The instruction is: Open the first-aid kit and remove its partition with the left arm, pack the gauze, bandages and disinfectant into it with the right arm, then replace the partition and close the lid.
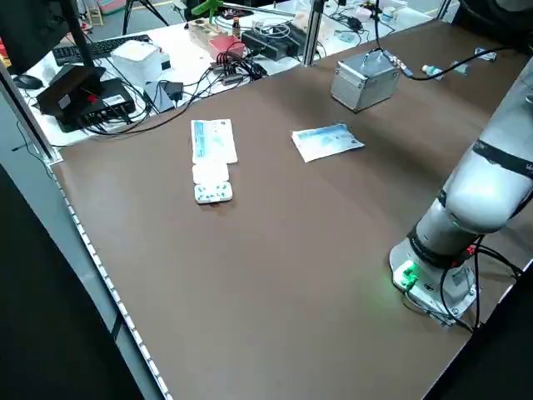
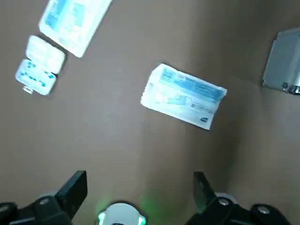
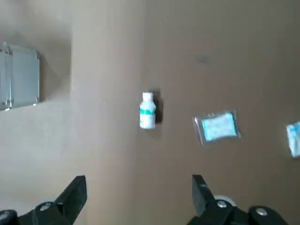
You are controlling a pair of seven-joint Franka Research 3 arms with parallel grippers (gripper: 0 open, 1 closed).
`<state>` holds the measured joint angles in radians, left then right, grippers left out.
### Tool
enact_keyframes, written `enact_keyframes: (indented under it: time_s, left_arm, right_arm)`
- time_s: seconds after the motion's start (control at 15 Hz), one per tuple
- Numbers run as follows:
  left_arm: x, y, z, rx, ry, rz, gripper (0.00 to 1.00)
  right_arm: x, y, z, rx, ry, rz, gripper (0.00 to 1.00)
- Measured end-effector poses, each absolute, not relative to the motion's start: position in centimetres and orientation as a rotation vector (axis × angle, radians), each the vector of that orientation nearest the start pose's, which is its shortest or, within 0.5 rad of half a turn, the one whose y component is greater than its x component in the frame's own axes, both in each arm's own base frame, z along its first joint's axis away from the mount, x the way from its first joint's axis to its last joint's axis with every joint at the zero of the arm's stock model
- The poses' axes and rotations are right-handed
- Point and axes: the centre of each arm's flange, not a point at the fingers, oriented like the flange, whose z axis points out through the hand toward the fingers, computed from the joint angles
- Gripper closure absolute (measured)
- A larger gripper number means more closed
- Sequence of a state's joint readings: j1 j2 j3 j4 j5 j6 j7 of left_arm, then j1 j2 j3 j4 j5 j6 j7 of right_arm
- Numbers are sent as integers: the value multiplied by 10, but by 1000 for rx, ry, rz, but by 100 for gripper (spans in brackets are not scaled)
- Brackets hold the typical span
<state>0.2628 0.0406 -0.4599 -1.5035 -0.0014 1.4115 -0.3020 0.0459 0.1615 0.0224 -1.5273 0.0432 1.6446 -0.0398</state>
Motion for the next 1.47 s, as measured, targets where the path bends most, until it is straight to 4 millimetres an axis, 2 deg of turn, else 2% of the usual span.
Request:
enact_keyframes:
  time_s: [0.2,0.4,0.67,0.93,1.13,1.33,1.4,1.47]
  left_arm:
    - [539,-141,606,-3102,-281,251,1]
    - [535,-179,595,-3086,-418,284,0]
    - [538,-238,573,-3063,-661,323,0]
    - [545,-304,542,-3026,-940,348,0]
    - [545,-342,512,-2980,-1074,348,0]
    - [544,-377,489,-2918,-1263,296,0]
    - [544,-400,483,-2900,-1416,257,0]
    - [542,-411,481,-2889,-1480,235,0]
  right_arm:
    - [628,74,508,-3035,19,115,1]
    - [651,87,463,-2951,307,131,1]
    - [685,108,425,-2816,730,39,2]
    - [718,139,372,-2692,1040,-2,2]
    - [736,154,339,-2556,1202,22,2]
    - [744,168,312,-2431,1278,118,2]
    - [748,187,296,-2356,1303,142,2]
    - [748,200,287,-2339,1306,140,2]
